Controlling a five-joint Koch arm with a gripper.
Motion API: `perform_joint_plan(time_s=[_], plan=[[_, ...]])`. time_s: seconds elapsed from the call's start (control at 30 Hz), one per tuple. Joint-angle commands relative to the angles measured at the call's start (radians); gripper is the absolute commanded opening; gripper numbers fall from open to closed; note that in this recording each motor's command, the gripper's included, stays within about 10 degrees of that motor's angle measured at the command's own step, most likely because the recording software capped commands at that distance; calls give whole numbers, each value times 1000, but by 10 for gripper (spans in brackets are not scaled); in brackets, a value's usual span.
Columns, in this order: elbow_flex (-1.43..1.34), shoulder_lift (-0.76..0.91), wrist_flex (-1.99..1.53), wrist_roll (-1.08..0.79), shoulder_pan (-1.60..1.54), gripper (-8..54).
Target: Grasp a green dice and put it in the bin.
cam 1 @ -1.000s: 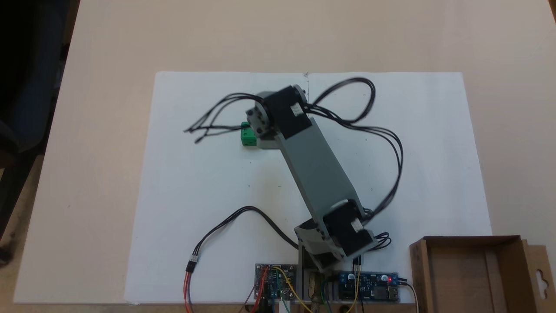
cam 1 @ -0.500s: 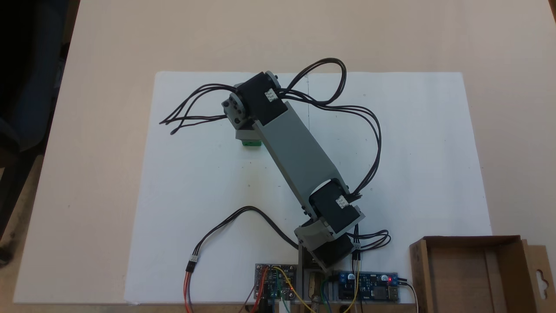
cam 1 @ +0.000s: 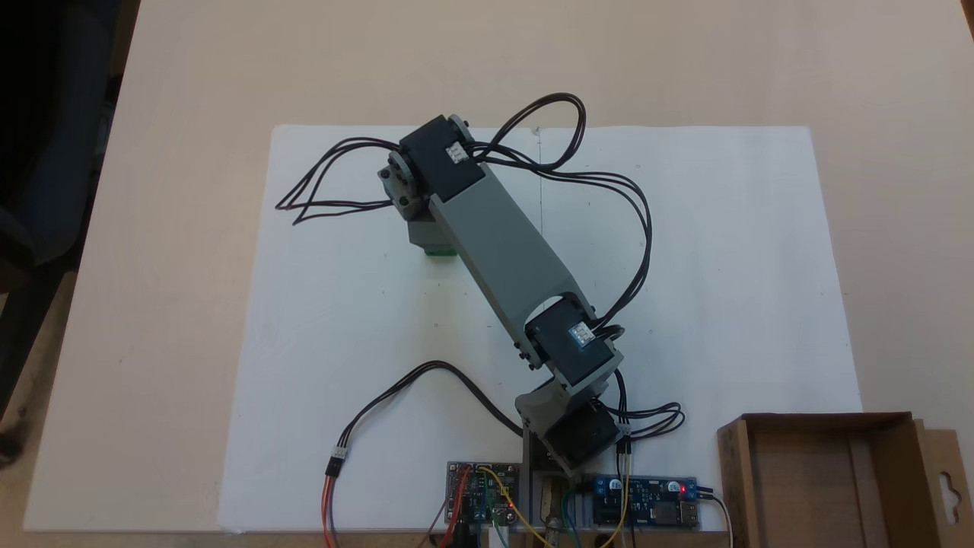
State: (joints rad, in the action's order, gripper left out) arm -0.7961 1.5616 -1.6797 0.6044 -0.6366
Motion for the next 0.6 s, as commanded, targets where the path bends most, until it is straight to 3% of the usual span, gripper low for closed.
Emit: perform_joint_plan(time_s=[0.0, 0.57], plan=[[46, 14, -41, 71, -8, 438], [32, -38, -17, 71, -26, 447]])
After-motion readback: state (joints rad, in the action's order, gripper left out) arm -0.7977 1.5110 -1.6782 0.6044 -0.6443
